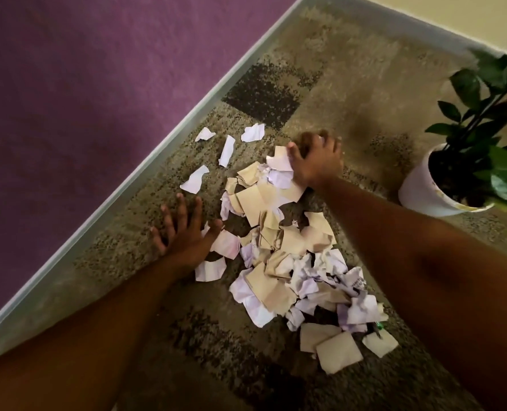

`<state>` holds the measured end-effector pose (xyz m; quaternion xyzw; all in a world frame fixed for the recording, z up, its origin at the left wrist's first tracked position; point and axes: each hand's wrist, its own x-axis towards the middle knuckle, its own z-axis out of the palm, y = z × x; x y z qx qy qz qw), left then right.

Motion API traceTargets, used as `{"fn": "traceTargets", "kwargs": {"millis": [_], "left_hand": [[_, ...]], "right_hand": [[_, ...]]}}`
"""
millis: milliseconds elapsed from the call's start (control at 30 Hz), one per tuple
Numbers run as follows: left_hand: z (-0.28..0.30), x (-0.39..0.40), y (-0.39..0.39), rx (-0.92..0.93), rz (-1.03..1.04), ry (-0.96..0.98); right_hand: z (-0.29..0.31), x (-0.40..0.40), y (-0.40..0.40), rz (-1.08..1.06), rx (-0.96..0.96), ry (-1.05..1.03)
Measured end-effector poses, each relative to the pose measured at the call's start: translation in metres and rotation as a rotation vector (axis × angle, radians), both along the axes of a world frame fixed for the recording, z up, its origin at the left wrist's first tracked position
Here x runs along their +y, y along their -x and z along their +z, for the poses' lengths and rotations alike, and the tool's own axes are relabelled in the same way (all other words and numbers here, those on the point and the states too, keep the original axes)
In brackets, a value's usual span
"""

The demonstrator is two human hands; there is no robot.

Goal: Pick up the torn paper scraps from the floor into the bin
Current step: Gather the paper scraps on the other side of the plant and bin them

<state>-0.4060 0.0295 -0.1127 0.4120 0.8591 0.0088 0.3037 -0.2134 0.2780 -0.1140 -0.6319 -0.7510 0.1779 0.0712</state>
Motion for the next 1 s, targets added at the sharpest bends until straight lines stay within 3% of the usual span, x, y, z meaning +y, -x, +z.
{"fn": "traceTargets", "kwargs": {"millis": [133, 233, 367, 467, 600, 767, 900, 1000], "left_hand": [[0.000, 0.003, 0.002, -0.037, -0.007, 0.033], [0.001, 0.003, 0.003, -0.054, -0.012, 0.040], [0.003, 0.004, 0.003, -0.065, -0.005, 0.048], [0.004, 0.004, 0.003, -0.078, -0.006, 0.052], [0.006, 0.005, 0.004, -0.087, 0.000, 0.064], [0.008, 0.004, 0.005, -0.131, 0.018, 0.032], [0.007, 0.005, 0.004, -0.110, 0.039, 0.031], [0.004, 0.007, 0.002, -0.088, 0.066, 0.019]], "right_hand": [[-0.006, -0.016, -0.008, 0.024, 0.095, -0.091], [0.004, -0.063, -0.011, 0.218, 0.166, -0.125], [0.024, -0.072, 0.003, 0.270, 0.173, -0.323], [0.024, -0.036, 0.031, 0.284, 0.199, -0.207], [0.012, -0.027, 0.052, 0.553, 0.031, 0.055], [0.015, -0.083, 0.031, 0.682, 0.169, -0.055], [0.026, -0.058, 0.052, 0.506, 0.282, -0.226], [0.029, -0.015, 0.093, 0.400, 0.172, -0.152]]}}
